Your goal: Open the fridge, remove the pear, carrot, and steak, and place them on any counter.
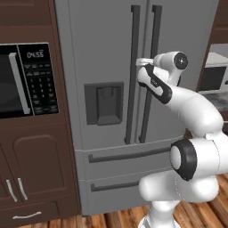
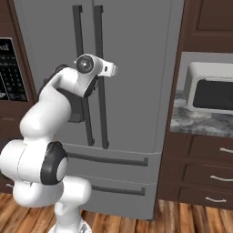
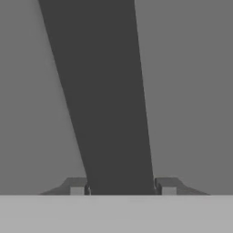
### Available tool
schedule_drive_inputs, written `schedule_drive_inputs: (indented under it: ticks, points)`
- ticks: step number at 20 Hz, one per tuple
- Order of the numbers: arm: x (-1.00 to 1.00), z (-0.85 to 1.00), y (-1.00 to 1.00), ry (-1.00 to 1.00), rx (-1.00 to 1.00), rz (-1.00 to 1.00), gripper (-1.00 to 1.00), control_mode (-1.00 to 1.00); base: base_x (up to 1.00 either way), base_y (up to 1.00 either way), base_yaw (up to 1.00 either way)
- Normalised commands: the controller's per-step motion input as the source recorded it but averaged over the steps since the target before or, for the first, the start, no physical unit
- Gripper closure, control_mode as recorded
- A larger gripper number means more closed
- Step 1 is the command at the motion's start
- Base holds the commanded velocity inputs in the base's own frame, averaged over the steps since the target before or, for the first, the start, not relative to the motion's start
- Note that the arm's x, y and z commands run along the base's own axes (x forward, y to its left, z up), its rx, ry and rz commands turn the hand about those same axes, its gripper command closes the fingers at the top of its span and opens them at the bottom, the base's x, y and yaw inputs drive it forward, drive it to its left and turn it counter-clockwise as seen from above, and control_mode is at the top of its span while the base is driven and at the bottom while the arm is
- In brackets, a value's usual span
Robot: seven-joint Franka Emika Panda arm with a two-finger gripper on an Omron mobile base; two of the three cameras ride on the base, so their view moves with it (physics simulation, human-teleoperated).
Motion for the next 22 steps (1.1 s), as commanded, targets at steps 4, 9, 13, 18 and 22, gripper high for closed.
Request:
schedule_drive_inputs:
  ticks: [4, 9, 13, 18, 22]
  points:
    - [-1.00, -0.07, -0.06, 0.00, 0.00, 0.00, 1.00, -1.00, 0.00, 0.00, 0.00]
    - [-1.00, -0.15, -0.23, 0.00, -0.02, 0.00, 1.00, -1.00, 0.00, 0.00, 0.00]
    - [-1.00, -0.19, -0.25, 0.00, -0.03, 0.00, 1.00, -1.00, 0.00, 0.00, 0.00]
    - [-1.00, -0.22, -0.18, 0.03, -0.05, 0.00, 1.00, -1.00, 0.00, 0.00, 0.00]
    - [-1.00, -0.30, -0.03, 0.02, -0.02, 0.02, -1.00, -1.00, 0.00, 0.00, 0.00]
